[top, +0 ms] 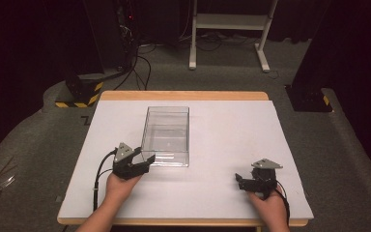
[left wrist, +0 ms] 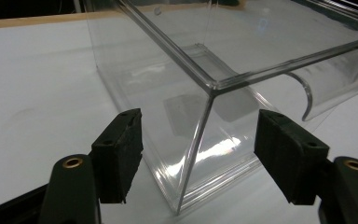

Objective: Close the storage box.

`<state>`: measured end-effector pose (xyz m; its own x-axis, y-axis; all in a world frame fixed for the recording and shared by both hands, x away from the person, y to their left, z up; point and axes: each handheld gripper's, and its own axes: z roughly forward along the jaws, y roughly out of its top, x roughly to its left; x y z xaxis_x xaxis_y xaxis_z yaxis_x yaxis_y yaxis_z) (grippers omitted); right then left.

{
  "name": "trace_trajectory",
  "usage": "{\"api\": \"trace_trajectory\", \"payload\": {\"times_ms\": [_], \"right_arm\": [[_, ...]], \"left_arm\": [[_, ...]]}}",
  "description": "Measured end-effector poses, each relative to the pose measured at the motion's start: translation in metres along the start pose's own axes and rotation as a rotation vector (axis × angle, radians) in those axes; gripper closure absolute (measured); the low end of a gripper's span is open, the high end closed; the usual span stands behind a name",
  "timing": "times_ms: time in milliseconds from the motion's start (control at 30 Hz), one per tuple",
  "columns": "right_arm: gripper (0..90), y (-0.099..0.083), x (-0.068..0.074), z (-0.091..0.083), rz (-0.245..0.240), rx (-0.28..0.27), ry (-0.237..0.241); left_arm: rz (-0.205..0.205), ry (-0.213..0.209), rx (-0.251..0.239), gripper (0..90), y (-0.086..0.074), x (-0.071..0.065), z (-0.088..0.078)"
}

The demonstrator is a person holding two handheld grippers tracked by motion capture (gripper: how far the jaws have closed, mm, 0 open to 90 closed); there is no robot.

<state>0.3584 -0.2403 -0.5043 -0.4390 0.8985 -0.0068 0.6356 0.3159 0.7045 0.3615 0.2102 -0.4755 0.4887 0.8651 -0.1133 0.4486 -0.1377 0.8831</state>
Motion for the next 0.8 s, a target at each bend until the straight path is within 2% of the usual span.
{"api": "trace_trajectory", "payload": {"times_ms": [333, 433, 800], "right_arm": [[10.9, -0.0001, -0.0003, 0.0, 0.002, -0.002, 0.002], [10.9, 0.0, -0.0005, -0.0001, 0.001, -0.001, 0.003], [10.9, -0.0001, -0.0006, -0.0001, 0.002, -0.002, 0.004]], "left_arm": [[-0.011, 0.023, 0.007, 35.9, 0.0018, 0.0033, 0.0073], [-0.014, 0.042, 0.013, 38.3, 0.0016, 0.0043, 0.009], [-0.023, 0.037, 0.019, 40.5, 0.0017, 0.0027, 0.0095]]}}
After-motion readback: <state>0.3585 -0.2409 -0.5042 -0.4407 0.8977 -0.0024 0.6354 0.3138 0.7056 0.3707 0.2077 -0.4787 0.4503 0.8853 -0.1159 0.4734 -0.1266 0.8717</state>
